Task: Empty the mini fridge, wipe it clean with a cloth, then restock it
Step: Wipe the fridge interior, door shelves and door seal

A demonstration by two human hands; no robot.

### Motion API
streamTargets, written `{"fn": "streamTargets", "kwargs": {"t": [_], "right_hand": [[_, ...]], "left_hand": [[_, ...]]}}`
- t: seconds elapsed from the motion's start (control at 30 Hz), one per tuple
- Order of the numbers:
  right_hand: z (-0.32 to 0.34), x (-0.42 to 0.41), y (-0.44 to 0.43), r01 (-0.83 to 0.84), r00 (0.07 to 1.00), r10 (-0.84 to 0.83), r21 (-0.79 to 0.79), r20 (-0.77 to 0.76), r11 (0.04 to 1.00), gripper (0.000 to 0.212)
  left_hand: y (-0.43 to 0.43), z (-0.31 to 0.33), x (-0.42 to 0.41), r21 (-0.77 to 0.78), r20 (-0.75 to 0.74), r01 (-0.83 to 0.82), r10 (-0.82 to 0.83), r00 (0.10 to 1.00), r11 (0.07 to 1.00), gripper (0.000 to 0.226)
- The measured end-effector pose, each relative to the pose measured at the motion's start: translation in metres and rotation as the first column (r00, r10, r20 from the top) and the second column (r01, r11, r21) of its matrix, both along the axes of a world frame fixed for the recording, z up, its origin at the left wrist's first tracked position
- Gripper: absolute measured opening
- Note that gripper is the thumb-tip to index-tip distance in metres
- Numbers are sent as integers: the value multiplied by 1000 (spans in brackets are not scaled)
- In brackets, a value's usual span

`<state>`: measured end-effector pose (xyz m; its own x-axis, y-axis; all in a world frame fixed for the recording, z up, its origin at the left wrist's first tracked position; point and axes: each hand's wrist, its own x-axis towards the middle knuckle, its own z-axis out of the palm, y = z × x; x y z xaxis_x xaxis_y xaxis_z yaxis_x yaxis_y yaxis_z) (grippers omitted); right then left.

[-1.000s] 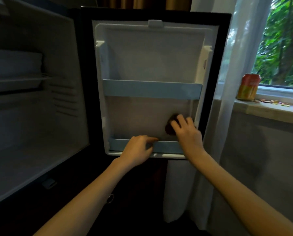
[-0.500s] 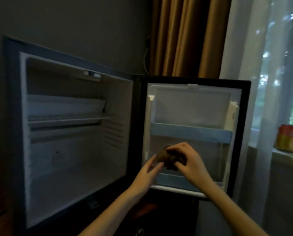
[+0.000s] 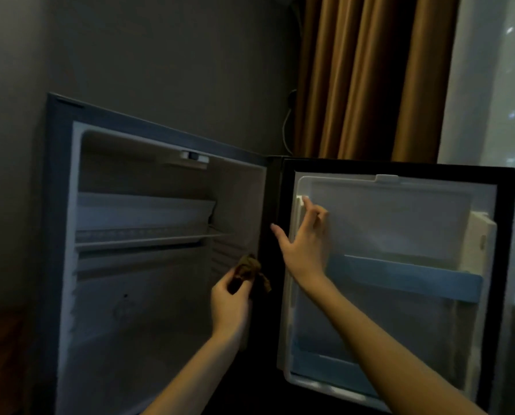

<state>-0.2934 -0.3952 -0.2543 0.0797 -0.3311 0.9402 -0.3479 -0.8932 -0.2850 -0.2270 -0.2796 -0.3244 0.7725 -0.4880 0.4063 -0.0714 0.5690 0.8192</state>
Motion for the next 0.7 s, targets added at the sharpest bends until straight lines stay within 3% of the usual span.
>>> {"fn": "streamTargets", "kwargs": {"t": [0.1, 0.17, 0.37, 0.53, 0.7], "right_hand": [[4, 15, -13, 148, 981, -139, -54, 135, 988, 55], [2, 17, -19, 164, 971, -145, -86, 192, 983, 48], [0, 3, -54, 19, 979, 9, -137, 201, 990, 42], [2, 0, -74, -167, 956, 166, -15, 242, 986, 45], [6, -2, -89, -372, 897, 322, 125, 302, 920, 41]], "left_hand": [[-21, 20, 10, -34, 34, -8, 9, 999, 999, 35], [-34, 29, 16, -43, 54, -20, 22, 998, 999, 41], [-56, 17, 27, -22, 67, 48, -47, 997, 999, 40], [-52, -4, 40, -24, 173, 49, -44, 984, 999, 42], [-45, -10, 63, -11, 262, -18, 21, 965, 1000, 53]]}}
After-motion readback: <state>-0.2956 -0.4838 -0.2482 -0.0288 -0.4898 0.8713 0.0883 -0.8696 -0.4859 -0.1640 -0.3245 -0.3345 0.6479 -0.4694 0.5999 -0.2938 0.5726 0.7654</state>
